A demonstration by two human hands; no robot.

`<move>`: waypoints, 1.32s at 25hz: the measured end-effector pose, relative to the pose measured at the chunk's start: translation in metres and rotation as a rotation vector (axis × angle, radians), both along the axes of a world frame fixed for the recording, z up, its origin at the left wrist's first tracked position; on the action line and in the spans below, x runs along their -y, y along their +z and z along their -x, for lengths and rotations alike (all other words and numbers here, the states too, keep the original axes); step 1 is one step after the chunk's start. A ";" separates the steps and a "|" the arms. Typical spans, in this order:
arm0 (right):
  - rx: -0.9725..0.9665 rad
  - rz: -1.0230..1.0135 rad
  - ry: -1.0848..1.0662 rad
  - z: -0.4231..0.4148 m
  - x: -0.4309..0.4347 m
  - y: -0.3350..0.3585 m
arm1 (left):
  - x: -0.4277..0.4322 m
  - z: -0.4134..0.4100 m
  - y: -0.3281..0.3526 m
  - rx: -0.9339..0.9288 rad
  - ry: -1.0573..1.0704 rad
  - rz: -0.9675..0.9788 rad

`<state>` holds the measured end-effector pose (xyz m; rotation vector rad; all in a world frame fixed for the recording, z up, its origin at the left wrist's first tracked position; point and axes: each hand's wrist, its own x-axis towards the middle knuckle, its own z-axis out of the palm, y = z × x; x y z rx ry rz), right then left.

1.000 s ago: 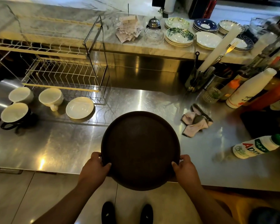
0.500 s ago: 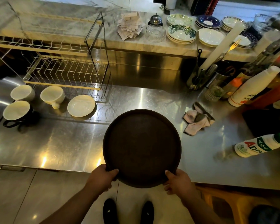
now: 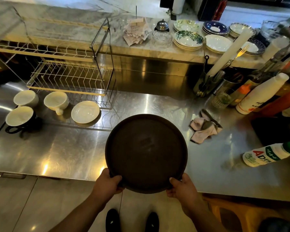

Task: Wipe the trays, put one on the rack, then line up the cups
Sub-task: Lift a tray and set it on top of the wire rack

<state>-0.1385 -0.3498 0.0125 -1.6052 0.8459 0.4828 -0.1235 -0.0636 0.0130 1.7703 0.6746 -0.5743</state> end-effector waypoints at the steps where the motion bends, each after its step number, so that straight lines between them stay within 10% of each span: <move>1: 0.043 -0.010 0.034 -0.009 -0.003 0.015 | -0.003 0.000 0.013 0.042 0.046 0.005; 33: 0.323 -0.348 0.020 -0.042 -0.242 0.159 | -0.242 0.020 0.170 0.490 0.410 0.290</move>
